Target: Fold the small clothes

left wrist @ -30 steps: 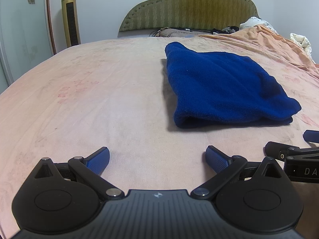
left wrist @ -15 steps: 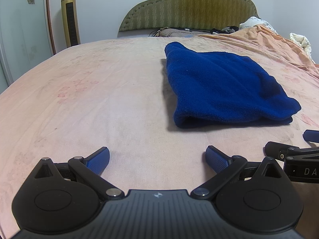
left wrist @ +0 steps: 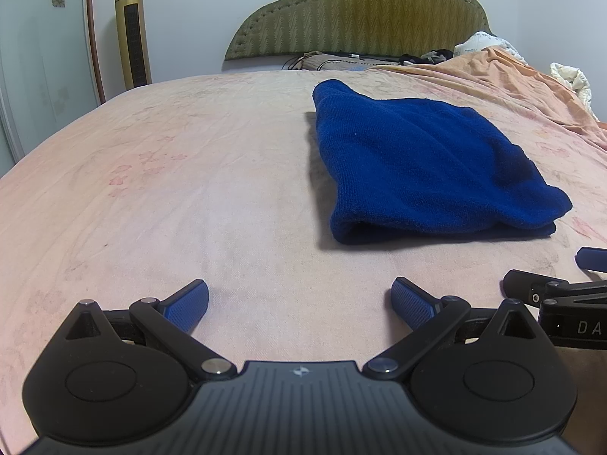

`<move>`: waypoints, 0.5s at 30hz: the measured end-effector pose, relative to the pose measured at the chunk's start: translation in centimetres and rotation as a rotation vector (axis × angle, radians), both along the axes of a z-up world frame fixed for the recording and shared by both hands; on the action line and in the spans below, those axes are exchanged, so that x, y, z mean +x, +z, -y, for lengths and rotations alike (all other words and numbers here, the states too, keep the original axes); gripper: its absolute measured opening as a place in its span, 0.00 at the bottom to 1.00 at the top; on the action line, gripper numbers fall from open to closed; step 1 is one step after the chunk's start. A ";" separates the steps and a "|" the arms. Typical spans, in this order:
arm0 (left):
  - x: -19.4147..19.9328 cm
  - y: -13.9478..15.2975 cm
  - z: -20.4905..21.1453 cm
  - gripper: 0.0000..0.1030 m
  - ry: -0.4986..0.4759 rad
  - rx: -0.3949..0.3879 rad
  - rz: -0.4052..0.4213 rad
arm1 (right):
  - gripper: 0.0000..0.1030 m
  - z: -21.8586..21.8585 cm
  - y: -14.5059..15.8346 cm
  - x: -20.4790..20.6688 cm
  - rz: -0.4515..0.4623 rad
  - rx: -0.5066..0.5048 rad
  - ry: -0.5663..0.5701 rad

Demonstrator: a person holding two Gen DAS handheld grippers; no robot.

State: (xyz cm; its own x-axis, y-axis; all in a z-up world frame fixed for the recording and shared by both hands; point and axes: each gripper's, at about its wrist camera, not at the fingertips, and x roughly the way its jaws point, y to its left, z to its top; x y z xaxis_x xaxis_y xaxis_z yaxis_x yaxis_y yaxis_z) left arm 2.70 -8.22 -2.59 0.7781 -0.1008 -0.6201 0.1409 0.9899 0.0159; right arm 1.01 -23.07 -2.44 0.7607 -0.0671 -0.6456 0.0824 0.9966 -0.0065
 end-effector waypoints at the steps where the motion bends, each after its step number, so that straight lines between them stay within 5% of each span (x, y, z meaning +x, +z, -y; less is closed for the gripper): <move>1: 0.0 0.0 0.0 1.00 0.000 0.000 0.000 | 1.00 0.0 0.0 0.0 0.000 0.000 0.000; 15: -0.5 0.4 0.1 1.00 -0.014 0.011 0.009 | 1.00 0.1 0.1 0.0 0.004 -0.004 0.000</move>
State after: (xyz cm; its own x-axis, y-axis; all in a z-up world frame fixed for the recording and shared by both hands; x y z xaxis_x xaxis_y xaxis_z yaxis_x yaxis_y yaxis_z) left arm 2.24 -8.33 -2.14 0.7822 -0.1048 -0.6141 0.1546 0.9876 0.0283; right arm 1.00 -23.18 -2.36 0.7634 -0.0702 -0.6421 0.0827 0.9965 -0.0106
